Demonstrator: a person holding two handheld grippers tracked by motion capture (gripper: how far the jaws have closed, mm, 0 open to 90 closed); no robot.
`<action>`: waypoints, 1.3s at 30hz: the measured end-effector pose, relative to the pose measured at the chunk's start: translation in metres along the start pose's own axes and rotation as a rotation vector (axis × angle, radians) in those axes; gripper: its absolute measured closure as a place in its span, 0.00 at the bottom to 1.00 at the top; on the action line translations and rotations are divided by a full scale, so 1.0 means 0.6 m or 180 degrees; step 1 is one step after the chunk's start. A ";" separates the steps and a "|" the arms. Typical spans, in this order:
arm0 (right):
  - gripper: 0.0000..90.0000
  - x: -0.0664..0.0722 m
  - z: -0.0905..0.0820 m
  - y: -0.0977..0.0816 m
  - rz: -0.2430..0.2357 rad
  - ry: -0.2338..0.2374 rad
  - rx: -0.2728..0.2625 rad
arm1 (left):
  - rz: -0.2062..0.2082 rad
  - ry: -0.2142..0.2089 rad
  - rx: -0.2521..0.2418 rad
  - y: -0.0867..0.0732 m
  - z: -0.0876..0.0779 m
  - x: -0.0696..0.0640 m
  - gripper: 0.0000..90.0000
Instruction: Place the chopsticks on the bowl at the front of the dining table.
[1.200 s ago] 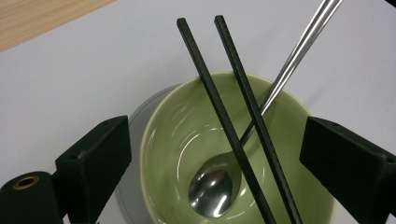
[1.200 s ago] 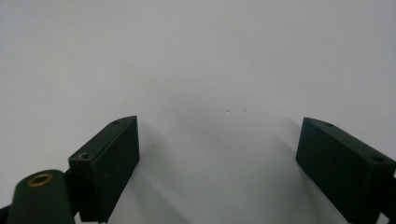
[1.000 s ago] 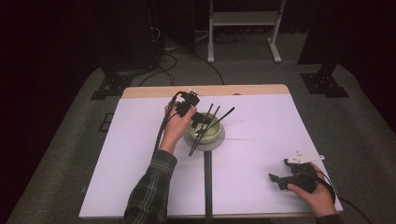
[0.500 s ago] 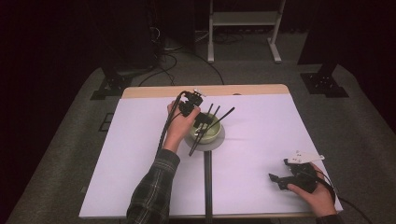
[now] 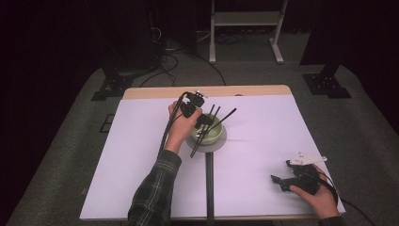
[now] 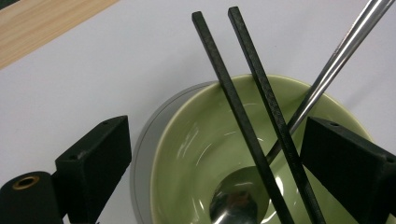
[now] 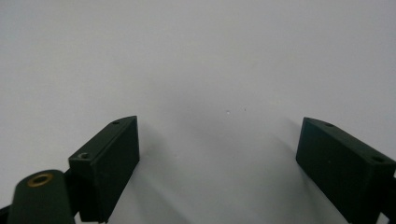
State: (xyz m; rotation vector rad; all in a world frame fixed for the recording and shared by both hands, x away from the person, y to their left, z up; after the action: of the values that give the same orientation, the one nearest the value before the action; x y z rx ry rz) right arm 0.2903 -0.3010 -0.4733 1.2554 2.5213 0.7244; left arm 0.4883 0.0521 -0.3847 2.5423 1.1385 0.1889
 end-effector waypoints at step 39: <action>0.13 0.000 0.000 0.000 -0.0001 -0.0002 0.0001 | -0.0261 0.0027 -0.0014 -0.030 -0.009 0.048 0.09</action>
State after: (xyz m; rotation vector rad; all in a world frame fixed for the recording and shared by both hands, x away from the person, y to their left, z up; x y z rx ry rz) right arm 0.2902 -0.3009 -0.4733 1.2553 2.5212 0.7234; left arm 0.4937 0.0857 -0.3868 2.4877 1.2415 0.1815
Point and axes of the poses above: each handheld gripper's, and its own axes: z roughly forward along the jaws, y roughly out of its top, x roughly to its left, the point moved 1 cm from there along z, roughly forward along the jaws, and after that the axes turned 15 degrees about x, right-handed, at the moved point
